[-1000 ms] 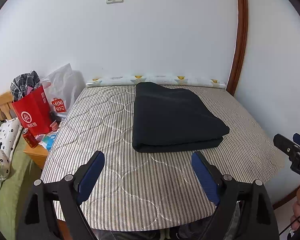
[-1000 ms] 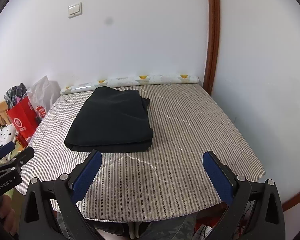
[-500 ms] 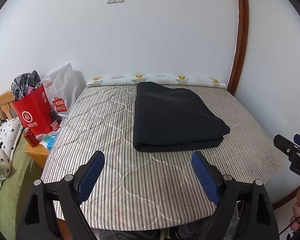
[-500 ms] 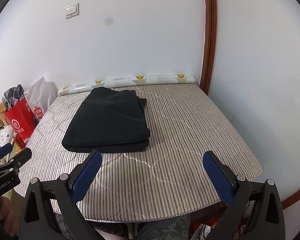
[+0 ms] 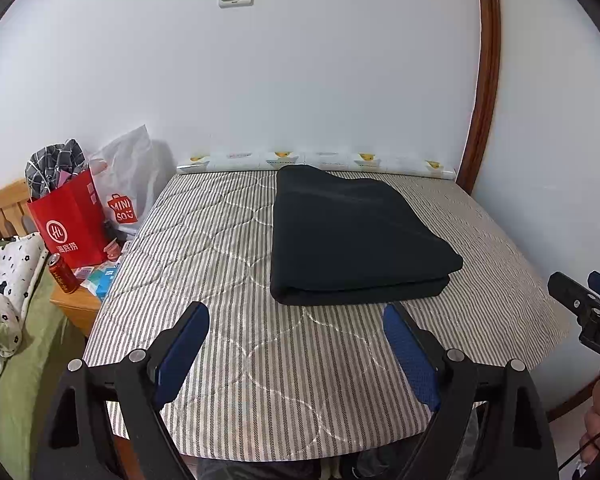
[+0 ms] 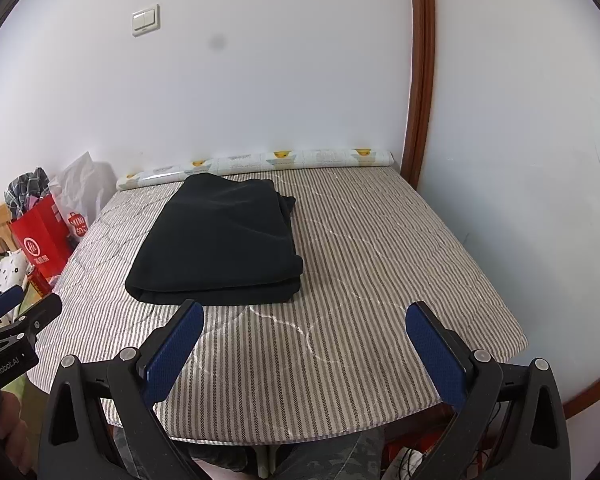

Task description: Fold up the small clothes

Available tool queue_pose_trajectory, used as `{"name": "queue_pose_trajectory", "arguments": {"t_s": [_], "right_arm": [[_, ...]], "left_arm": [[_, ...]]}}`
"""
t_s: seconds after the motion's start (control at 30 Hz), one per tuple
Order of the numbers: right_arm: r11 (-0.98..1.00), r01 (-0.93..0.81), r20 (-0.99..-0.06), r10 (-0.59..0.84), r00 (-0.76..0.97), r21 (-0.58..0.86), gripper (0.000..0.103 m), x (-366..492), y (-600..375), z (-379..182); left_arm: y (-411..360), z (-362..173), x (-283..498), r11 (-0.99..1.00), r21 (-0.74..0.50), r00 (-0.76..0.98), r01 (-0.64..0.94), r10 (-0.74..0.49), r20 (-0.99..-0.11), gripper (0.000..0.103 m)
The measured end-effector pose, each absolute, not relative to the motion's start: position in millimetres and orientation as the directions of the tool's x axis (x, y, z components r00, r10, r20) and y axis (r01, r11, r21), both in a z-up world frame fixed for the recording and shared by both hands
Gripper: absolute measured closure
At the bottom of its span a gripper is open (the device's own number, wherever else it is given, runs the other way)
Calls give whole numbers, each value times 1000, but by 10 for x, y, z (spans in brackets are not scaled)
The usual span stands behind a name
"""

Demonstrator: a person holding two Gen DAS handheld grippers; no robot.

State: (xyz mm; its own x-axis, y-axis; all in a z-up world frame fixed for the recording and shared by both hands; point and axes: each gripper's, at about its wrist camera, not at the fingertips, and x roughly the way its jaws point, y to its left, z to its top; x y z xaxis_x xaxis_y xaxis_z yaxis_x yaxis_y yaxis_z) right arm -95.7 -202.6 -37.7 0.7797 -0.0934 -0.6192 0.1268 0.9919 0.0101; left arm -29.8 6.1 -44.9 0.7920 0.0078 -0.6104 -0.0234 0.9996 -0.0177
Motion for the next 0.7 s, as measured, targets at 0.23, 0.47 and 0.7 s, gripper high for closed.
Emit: {"name": "queue_pose_trajectory", "arguments": {"t_s": [0.23,0.47,0.7], "right_arm": [[992,123,-623,-92,777,7,3,-947,-2004,-386],[992,128,-620,-95,779,9,3,-960,-1989,-387],[993,114,-620,-84,780,8,3,-953,-1975,-393]], "left_arm": [[94,-452,-301,999,-23,789,-29,8,-614,15],[84,-453,-310,999,-23,792,-24,5,-610,15],[117,-447,-325,999,-28,795,-32,8,-607,15]]}}
